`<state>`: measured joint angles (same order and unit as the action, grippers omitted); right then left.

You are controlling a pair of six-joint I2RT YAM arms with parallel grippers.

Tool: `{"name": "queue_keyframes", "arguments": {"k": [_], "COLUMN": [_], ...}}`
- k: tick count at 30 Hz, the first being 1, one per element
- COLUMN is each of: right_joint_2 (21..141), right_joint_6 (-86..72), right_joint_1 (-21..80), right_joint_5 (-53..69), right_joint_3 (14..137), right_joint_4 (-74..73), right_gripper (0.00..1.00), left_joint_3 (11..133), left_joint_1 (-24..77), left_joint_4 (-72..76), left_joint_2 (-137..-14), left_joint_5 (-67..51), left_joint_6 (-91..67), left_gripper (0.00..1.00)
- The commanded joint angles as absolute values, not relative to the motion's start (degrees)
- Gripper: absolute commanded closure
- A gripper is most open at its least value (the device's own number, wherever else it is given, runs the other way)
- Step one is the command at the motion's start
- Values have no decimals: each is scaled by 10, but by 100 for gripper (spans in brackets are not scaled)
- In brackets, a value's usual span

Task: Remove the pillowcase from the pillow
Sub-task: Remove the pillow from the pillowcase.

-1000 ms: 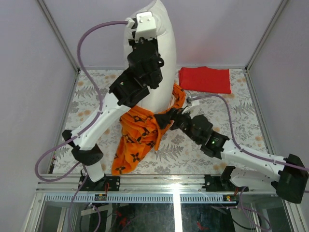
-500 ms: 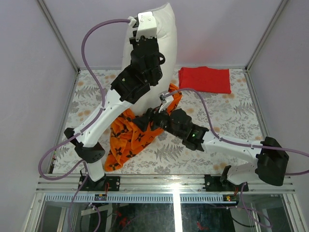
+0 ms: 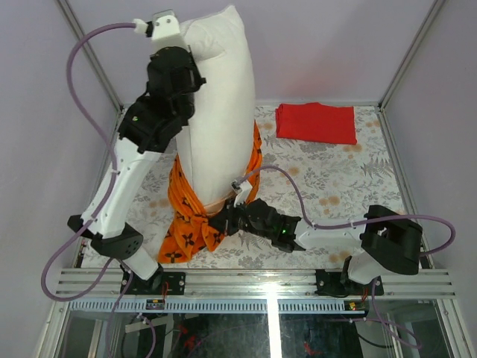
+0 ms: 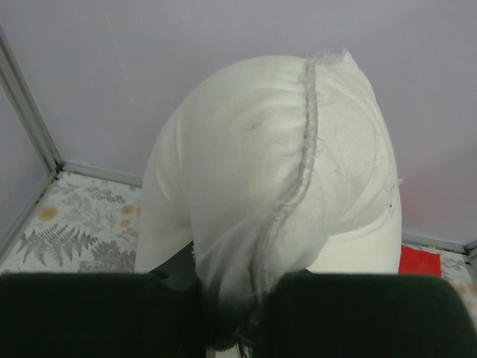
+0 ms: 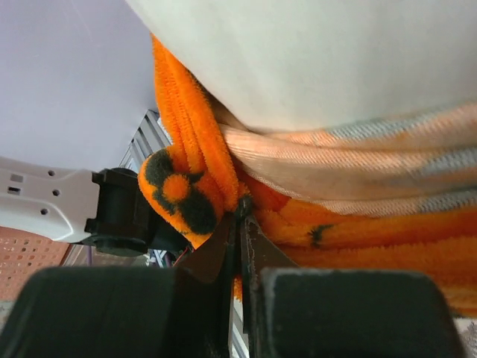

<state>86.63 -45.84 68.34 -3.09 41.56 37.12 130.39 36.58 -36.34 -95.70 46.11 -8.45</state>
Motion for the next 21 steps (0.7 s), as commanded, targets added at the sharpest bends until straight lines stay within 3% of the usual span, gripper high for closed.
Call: {"name": "queue_keyframes", "arguments": {"k": [1, 4, 7, 9, 11, 14, 21], "right_joint_2": [861, 814, 741, 683, 628, 560, 509], "right_joint_6": [-476, -436, -382, -327, -272, -229, -378], "right_joint_1": [703, 703, 702, 702, 698, 638, 348], "right_joint_5": [-38, -76, -148, -203, -262, -276, -71], "right_joint_3": [378, 396, 426, 447, 465, 472, 435], "right_joint_4": [352, 318, 267, 247, 230, 227, 211], "right_gripper": [100, 97, 58, 24, 2, 1, 1], "left_joint_3": [1271, 1253, 1206, 1161, 1137, 1121, 1098], "left_joint_1": [299, 283, 266, 259, 245, 231, 223], "left_joint_4": [-359, -354, -331, -296, -283, -275, -245], "left_joint_2": [-896, -879, -852, -827, -812, -798, -768], "left_joint_5": [317, 283, 196, 113, 25, -60, -189], "left_joint_6": [-179, -185, -181, -175, -182, -193, -193], "left_gripper": [100, 100, 100, 100, 100, 100, 100]}}
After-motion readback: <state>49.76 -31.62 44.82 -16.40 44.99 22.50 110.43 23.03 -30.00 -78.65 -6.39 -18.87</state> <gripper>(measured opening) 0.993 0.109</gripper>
